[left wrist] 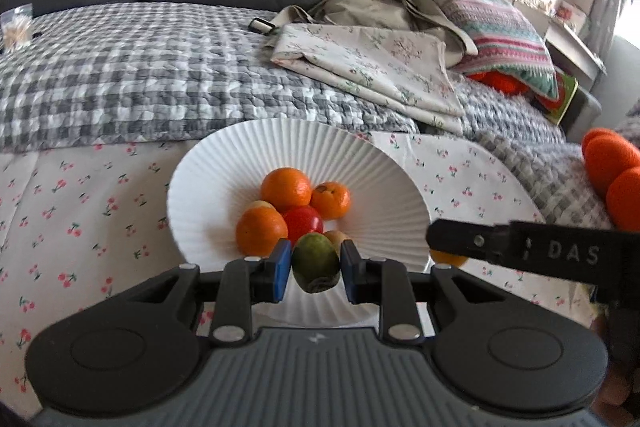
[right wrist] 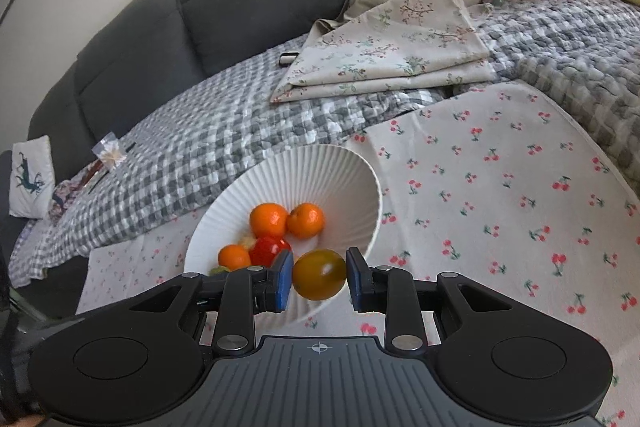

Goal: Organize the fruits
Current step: 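Carry the green fruit and yellow tomato into the white bowl and open both tools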

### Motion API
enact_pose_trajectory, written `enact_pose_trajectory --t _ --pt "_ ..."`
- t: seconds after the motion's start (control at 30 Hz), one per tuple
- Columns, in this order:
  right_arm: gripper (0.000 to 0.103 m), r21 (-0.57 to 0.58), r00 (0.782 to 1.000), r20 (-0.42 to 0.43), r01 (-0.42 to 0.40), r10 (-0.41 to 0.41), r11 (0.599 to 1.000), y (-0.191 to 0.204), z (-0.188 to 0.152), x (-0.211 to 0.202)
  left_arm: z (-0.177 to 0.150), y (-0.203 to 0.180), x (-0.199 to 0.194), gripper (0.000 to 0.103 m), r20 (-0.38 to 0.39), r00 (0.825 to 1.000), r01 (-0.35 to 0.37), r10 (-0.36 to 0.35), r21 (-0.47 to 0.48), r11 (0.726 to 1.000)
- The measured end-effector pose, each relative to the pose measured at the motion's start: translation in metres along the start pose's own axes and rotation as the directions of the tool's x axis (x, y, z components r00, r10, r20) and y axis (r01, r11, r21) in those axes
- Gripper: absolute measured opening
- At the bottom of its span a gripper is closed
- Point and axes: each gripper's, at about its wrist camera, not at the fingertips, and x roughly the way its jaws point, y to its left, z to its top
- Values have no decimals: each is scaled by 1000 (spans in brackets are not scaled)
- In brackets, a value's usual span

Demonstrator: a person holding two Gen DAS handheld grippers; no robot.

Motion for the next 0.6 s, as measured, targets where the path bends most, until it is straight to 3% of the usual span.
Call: enact_pose_trajectory --t 0.23,0.6 --pt "27 -64 999 -15 38 -39 997 6 -2 24 -5 -5 13 25 -3 999 -47 47 85 995" --pt "29 -93 999 -20 49 -51 994 9 -3 39 -4 -3 16 27 -1 998 -55 55 95 994"
